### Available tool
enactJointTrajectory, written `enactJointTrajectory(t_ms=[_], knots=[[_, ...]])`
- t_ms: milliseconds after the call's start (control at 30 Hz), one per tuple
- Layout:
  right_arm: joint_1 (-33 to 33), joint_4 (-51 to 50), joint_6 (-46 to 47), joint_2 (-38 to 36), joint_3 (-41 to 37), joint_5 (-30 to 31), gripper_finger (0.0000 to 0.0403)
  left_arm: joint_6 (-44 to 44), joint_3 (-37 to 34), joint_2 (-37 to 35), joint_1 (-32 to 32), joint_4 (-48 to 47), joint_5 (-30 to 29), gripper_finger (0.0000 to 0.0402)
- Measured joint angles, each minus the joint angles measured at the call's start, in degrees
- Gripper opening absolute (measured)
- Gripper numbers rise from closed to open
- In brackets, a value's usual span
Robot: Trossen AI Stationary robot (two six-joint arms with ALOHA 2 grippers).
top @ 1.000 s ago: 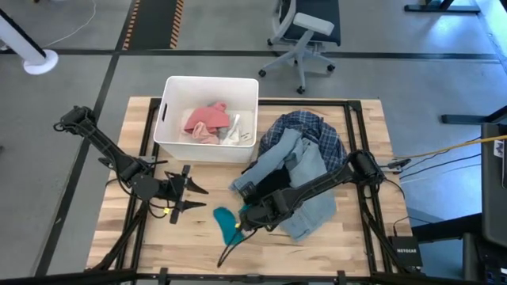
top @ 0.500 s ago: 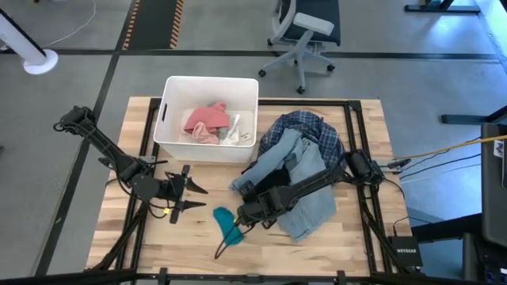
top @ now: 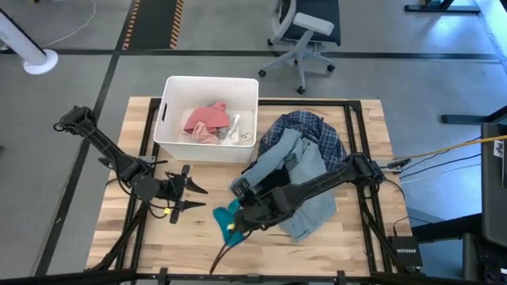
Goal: Sort clothes
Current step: Put the blue sock into the white laundry bin
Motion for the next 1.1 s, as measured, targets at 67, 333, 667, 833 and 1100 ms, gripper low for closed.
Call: enactJointTrajectory(t_ms=[67, 333, 667, 833, 1100], knots=[[-0.11, -2.0, -1.5, 0.0, 5.81, 2.29, 0.0025, 0.0, 0.0, -0.02, 0.0, 0.0, -0.02, 0.0172], [-4.93, 2.66, -10.9, -3.5, 12.87, 12.41, 0.0024, -0.58, 0.0, 0.0, 0.0, -0.2, -0.01, 0.0172], [-19.7, 3.99, -10.54, -3.95, 12.91, 9.06, 0.0035, -0.49, 0.02, 0.0, 0.0, -0.19, -0.02, 0.0172], [-24.58, 3.98, -5.72, -3.69, 12.89, 0.84, 0.0036, -0.44, 0.02, 0.0, 0.0, -0.21, 0.0, 0.0172], [-26.57, 4.51, -4.41, -3.69, 12.89, -3.0, 0.0092, -0.44, 0.02, 0.0, 0.0, -0.72, -0.01, 0.0172]])
